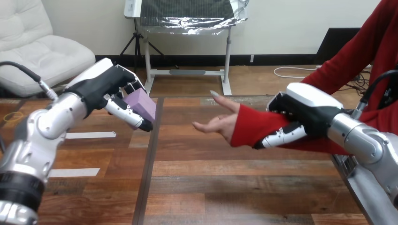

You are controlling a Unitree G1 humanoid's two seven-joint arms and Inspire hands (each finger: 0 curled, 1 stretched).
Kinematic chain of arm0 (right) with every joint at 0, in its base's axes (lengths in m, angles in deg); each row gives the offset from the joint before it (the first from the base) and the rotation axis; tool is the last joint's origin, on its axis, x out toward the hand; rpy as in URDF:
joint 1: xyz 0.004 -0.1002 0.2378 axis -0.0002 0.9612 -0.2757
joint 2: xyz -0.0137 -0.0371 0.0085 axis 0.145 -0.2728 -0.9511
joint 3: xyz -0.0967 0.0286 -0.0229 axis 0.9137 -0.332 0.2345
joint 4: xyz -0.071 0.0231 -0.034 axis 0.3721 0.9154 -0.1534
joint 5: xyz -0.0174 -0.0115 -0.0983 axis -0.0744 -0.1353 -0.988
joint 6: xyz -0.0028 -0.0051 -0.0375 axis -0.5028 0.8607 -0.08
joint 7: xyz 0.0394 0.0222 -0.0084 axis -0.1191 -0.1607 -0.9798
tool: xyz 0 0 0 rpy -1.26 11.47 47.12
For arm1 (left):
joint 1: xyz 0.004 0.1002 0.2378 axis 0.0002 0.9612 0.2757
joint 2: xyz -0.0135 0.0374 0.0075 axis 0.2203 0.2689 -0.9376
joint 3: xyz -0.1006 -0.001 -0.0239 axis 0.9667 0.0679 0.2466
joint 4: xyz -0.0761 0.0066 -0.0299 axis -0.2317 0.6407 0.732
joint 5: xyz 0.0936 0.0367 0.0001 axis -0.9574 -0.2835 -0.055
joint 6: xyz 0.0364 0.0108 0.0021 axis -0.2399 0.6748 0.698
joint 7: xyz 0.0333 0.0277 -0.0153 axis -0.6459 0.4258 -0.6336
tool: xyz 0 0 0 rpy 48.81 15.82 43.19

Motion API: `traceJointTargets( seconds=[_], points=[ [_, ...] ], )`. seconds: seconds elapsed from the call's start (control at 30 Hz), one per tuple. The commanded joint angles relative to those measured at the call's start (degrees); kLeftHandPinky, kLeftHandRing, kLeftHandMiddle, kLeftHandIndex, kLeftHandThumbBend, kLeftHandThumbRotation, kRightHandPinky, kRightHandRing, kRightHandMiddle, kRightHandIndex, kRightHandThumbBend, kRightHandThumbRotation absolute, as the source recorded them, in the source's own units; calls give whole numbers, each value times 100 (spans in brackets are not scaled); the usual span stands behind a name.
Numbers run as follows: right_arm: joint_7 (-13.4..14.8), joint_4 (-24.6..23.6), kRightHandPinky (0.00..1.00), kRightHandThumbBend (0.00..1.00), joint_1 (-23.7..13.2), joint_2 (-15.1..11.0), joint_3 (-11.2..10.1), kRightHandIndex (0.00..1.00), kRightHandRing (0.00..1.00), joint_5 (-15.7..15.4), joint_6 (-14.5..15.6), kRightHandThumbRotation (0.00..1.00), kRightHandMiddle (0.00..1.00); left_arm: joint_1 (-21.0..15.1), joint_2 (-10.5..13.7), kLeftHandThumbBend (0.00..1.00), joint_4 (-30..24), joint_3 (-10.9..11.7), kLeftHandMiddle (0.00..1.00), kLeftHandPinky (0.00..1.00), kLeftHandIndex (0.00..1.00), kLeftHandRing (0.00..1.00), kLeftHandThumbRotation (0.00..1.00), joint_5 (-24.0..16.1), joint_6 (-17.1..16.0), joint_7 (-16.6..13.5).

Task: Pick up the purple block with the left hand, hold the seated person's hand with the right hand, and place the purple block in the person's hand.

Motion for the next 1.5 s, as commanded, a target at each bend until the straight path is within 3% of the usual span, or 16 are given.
traceJointTargets(
  seconds=[0.0,0.2,0.43,0.93,1.47],
  points=[
    [9,-337,23,80,-185,14,-238,27,24,176,-28,48,28,-733,-193,78,388,71,37,25,38,31,0,67,-252,-218],
    [24,-360,23,81,-172,56,-233,28,24,238,-71,47,28,-915,-359,80,763,56,37,25,38,31,0,69,-360,-310],
    [-37,-458,26,81,-156,117,-207,31,27,240,81,44,31,-1110,-568,81,1115,25,39,27,37,32,0,48,-432,-428],
    [-64,-620,26,79,-144,250,-167,34,29,231,206,44,33,-1464,-923,82,1599,-39,40,31,37,36,0,18,-573,-460],
    [-38,-712,29,79,-255,410,-52,36,31,71,237,45,35,-1740,-1223,84,1973,-57,37,26,37,31,0,-10,-811,-502]
  ],
)
